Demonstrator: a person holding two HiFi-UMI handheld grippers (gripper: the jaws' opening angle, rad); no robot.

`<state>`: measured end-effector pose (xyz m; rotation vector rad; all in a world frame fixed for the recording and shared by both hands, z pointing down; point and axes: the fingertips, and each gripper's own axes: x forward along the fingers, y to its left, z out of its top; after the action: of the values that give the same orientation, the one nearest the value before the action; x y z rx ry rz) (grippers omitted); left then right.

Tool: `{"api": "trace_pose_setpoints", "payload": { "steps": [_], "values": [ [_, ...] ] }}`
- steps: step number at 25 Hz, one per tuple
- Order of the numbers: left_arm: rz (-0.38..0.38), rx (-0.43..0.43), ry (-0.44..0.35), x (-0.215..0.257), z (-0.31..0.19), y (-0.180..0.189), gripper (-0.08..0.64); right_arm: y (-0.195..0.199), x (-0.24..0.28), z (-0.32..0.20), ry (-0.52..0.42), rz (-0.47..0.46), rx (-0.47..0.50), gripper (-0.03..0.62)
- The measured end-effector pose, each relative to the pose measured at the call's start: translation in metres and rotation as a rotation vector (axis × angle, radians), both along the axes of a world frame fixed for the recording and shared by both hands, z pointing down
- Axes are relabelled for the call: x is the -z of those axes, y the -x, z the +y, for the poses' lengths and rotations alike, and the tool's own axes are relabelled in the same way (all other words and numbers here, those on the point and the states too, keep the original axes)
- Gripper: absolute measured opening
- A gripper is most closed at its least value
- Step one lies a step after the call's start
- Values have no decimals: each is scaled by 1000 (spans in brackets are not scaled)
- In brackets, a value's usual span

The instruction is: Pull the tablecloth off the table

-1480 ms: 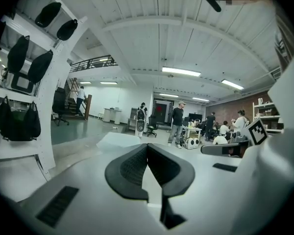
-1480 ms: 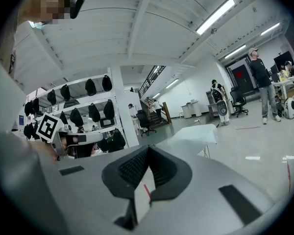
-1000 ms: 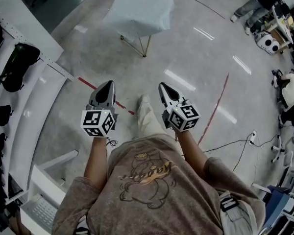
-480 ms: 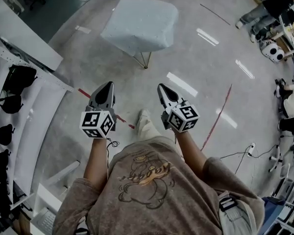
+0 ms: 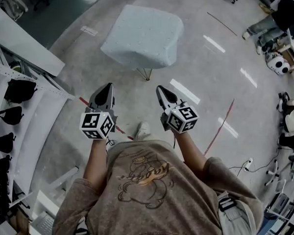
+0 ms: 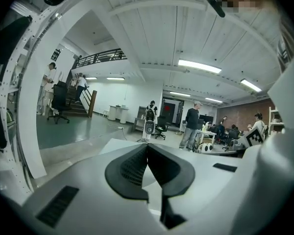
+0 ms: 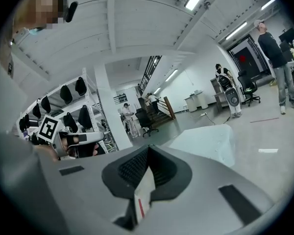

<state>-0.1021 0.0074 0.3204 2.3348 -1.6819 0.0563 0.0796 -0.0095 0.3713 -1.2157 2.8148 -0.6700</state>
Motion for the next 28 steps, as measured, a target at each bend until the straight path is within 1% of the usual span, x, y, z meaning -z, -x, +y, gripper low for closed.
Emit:
{"api": "trace_pose_setpoints", "payload": {
  "steps": [6, 10, 15, 18, 22, 28],
  "values": [
    [-15, 5, -3, 9, -25, 5, 18, 4, 5, -27, 8, -20, -1, 6],
    [-14, -2, -14, 9, -41, 13, 18, 15, 6, -44, 2, -20, -9, 6],
    [-17, -33, -5, 3, -57, 22, 18, 25, 13, -59, -15, -14, -41, 6],
    [-16, -51, -4, 3, -65, 24, 18, 28, 13, -63, -31, -7, -41, 6],
    [-4, -74, 6, -1, -75, 26, 18, 33, 8, -67, -18, -5, -61, 6],
    [0, -104, 10, -10, -96, 29, 18, 43, -4, -74, -2, 5, -56, 6]
  ]
}}
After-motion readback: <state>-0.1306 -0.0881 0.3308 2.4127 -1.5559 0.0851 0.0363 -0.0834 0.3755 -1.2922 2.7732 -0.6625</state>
